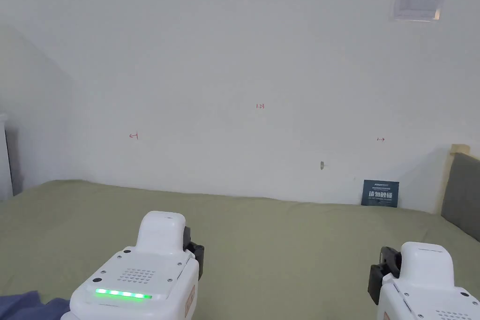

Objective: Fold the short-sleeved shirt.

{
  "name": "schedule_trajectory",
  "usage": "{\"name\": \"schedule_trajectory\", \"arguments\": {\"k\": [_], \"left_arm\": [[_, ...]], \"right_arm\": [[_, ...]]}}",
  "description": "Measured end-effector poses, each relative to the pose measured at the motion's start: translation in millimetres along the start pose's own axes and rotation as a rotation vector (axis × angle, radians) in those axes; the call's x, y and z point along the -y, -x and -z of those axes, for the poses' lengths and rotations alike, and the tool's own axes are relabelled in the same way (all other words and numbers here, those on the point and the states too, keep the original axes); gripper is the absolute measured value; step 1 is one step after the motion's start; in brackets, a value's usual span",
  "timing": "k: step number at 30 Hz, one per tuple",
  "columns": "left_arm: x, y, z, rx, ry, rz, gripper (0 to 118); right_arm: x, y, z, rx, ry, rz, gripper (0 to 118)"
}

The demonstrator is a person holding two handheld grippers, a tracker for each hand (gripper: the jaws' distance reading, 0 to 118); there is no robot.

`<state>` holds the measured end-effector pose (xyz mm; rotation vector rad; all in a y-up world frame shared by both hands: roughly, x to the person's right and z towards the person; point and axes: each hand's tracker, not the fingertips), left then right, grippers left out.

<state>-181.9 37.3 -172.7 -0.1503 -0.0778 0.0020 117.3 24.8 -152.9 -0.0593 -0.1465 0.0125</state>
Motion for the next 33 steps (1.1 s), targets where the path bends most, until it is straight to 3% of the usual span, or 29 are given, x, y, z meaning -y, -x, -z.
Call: {"name": "schedule_trajectory", "arguments": {"k": [9,13,20,24,33], "left_arm": [[4,39,-9,-0.086,0.026,-0.014,0],[5,96,-29,-0.244,0.027,-0.041,0],[15,198,-94,-0.537,0.068,-0.064,0],[22,235,-127,-0.649,0.092,-0.081,0],[33,277,-149,-0.748,0.132,-0.091,0]], "right_arm": [[4,22,11,-0.055,0.045,-0.003,0],[8,78,21,-0.204,0.061,-0.028,0],[8,206,22,-0.501,0.06,0.003,0],[11,263,14,-0.614,0.065,-0.002,0],[19,314,14,-0.711,0.096,-0.007,0]]}}
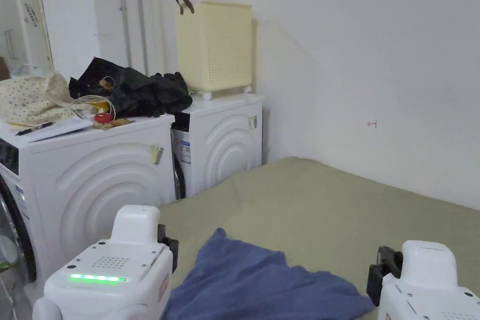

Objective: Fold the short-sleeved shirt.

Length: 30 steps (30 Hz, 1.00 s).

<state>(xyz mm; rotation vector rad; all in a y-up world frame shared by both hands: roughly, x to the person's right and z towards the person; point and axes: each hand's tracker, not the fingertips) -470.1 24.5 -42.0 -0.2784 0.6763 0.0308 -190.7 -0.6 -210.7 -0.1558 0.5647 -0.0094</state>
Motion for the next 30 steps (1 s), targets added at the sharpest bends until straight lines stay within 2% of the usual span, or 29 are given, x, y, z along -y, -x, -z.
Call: {"name": "schedule_trajectory", "arguments": {"k": [5,10,17,20,21,22,23,24,26,28,30], "left_arm": [[2,-8,21,0.04,0.03,0.002,0],[12,-35,72,0.123,0.119,0.004,0],[59,-101,203,0.317,0.413,0.027,0],[88,-128,261,0.359,0.553,0.027,2],[98,-135,278,0.366,0.597,0.052,12],[104,-141,292,0.372,0.648,0.069,39],[112,-147,308,0.393,0.699,0.077,86],[121,-152,322,0.372,0.729,0.08,110],[131,-160,333,0.334,0.747,0.108,112],[141,-170,339,0.346,0.751,0.185,112],[153,-175,345,0.365,0.806,0.202,110]], "right_arm": [[3,-7,10,0.013,0.021,-0.006,0],[17,-25,25,0.049,0.057,-0.017,0],[64,-61,57,0.102,0.177,-0.027,0],[89,-74,67,0.124,0.251,-0.018,0],[98,-79,70,0.123,0.275,-0.012,0],[105,-82,71,0.132,0.3,-0.008,0],[114,-86,73,0.132,0.323,-0.002,0],[120,-90,74,0.127,0.344,0.009,0],[130,-96,74,0.137,0.374,0.032,0],[136,-101,71,0.141,0.381,0.03,0],[139,-105,66,0.154,0.394,0.027,0]]}}
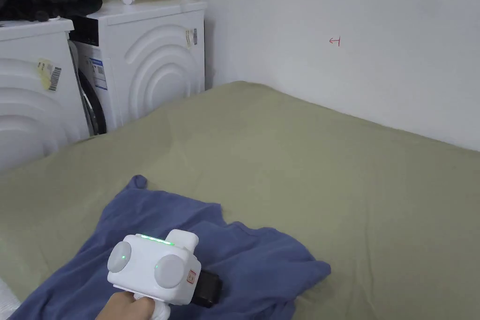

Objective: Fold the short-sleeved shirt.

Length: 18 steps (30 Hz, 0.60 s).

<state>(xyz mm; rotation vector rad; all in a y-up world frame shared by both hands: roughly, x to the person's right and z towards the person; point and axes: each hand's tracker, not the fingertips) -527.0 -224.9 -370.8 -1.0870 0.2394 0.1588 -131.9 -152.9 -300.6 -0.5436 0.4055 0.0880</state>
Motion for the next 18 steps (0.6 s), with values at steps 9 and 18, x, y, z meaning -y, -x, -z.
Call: {"name": "schedule_trajectory", "arguments": {"k": [9,18], "left_arm": [[0,-10,-50,-0.043,-0.081,0.039,3],[-38,-117,-179,0.104,-0.31,0.158,3]], "right_arm": [[-4,-39,-63,0.071,-0.024,0.019,0],[-3,-98,-169,0.215,-0.13,0.062,0]]}}
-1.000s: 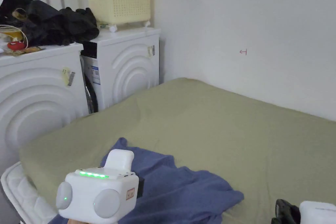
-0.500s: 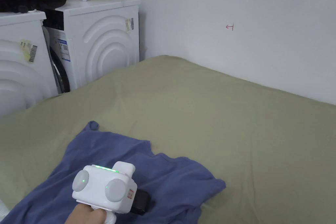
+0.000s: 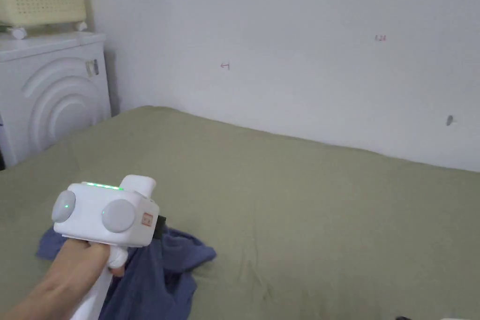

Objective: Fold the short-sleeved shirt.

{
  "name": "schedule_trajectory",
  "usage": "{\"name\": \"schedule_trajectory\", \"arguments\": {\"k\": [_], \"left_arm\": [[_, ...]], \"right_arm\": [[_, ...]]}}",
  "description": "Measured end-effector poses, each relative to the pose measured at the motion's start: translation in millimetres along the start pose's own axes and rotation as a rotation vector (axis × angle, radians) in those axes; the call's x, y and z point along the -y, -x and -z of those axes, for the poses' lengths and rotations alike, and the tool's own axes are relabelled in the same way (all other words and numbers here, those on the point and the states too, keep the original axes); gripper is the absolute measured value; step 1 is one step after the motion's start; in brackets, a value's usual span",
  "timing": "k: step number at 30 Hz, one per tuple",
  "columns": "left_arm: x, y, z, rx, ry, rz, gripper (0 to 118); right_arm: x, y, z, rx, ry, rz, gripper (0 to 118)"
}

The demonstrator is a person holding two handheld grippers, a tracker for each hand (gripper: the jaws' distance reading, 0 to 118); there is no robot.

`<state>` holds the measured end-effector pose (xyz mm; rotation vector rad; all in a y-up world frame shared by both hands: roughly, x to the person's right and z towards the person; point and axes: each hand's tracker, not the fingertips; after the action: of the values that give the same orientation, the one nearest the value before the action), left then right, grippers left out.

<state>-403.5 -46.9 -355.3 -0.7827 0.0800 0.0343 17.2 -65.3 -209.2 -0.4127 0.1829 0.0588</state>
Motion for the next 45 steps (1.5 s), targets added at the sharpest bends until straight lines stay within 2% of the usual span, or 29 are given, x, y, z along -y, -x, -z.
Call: {"name": "schedule_trajectory", "arguments": {"k": [9,16,21,28,29,30,31,32,33,37,38,39,40,41,42,45], "left_arm": [[-59,-232,-41,0.303,-0.106,0.203,3],[-56,-393,-32,0.548,-0.062,0.348,3],[-20,-453,36,0.593,0.069,0.387,3],[37,-467,138,0.514,0.249,0.368,3],[41,-463,144,0.502,0.234,0.361,8],[43,-457,145,0.493,0.198,0.361,27],[45,-450,145,0.506,0.174,0.346,63],[46,-441,141,0.496,0.169,0.344,107],[47,-428,130,0.474,0.124,0.331,116],[48,-359,68,0.425,0.0,0.254,114],[51,-335,47,0.414,-0.04,0.214,112],[55,-313,27,0.395,-0.068,0.203,104],[60,-293,7,0.367,-0.111,0.182,84],[66,-269,-17,0.335,-0.152,0.155,36],[73,-247,-34,0.311,-0.171,0.128,4],[96,-193,-79,0.286,-0.207,0.056,3]], "right_arm": [[9,-86,-66,0.177,-0.033,0.031,0],[31,-135,-76,0.285,0.006,0.106,0],[47,-158,-65,0.317,0.053,0.118,0],[69,-174,-34,0.312,0.126,0.146,0],[70,-175,-31,0.306,0.129,0.151,0],[71,-176,-29,0.306,0.133,0.152,0],[71,-176,-27,0.308,0.135,0.154,0],[71,-176,-27,0.306,0.135,0.157,0],[71,-175,-28,0.304,0.133,0.162,0],[64,-168,-35,0.301,0.098,0.181,0],[62,-164,-39,0.308,0.074,0.183,0],[59,-161,-43,0.307,0.063,0.19,0],[56,-158,-48,0.299,0.05,0.197,0],[53,-154,-53,0.291,0.029,0.206,0],[50,-149,-58,0.287,0.021,0.206,0],[42,-135,-73,0.269,-0.025,0.178,0]]}}
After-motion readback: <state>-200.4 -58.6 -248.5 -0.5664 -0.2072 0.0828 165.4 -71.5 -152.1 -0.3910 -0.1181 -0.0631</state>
